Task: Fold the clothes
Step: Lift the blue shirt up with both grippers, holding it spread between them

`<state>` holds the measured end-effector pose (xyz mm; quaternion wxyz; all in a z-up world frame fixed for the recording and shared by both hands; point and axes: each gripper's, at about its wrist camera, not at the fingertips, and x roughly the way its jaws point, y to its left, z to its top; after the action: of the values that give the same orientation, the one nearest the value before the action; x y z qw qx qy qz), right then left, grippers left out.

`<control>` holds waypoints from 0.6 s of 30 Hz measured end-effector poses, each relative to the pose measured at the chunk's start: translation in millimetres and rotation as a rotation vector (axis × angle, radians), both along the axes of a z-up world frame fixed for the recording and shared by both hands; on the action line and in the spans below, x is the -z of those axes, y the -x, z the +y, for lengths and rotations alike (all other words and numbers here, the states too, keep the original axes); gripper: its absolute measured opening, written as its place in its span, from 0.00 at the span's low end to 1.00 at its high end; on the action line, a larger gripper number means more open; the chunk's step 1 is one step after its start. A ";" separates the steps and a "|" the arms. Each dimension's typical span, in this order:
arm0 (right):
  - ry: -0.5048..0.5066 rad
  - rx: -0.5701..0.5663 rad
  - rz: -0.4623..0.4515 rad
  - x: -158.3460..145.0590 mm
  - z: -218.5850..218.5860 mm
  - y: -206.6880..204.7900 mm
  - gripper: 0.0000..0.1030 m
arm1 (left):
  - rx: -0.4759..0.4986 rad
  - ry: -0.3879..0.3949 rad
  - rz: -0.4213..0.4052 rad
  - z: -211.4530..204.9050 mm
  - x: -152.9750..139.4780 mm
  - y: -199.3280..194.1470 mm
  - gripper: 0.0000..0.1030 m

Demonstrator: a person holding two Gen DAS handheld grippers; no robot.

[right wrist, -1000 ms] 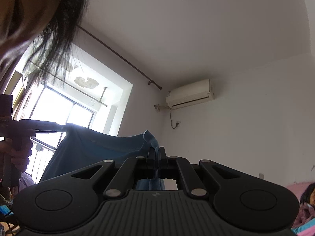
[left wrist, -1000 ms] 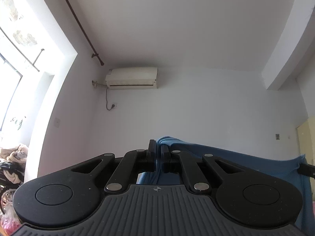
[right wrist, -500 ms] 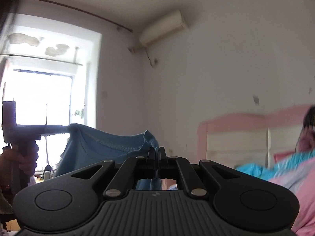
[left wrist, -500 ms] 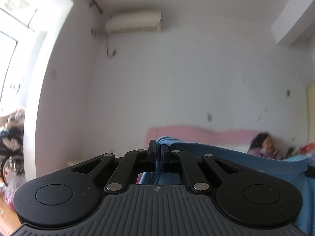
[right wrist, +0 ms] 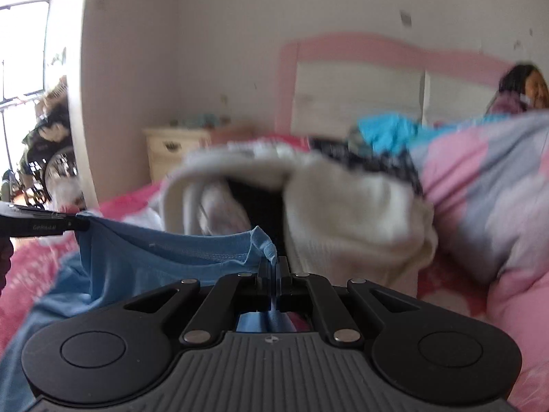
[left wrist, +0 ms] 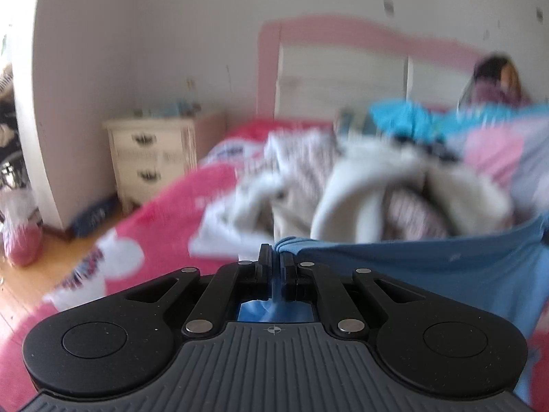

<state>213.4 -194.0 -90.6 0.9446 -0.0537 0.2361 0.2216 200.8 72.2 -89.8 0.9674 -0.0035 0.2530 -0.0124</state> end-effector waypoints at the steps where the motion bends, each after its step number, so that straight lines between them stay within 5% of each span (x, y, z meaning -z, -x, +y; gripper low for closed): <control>1: 0.010 0.005 0.024 7.8 3.1 -0.9 0.03 | 0.002 0.000 0.030 -2.7 6.0 -5.0 0.03; 6: -0.010 -0.005 0.078 16.1 -10.3 3.0 0.03 | 0.015 -0.006 0.109 -11.0 44.6 4.3 0.03; 18: -0.186 -0.139 -0.047 -79.5 -45.4 91.8 0.03 | -0.012 0.153 -0.155 19.8 -57.5 114.1 0.03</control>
<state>121.6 -239.4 -11.1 0.9332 0.0128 0.1880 0.3060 86.6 92.0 -32.3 0.9810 -0.0777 0.1756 -0.0261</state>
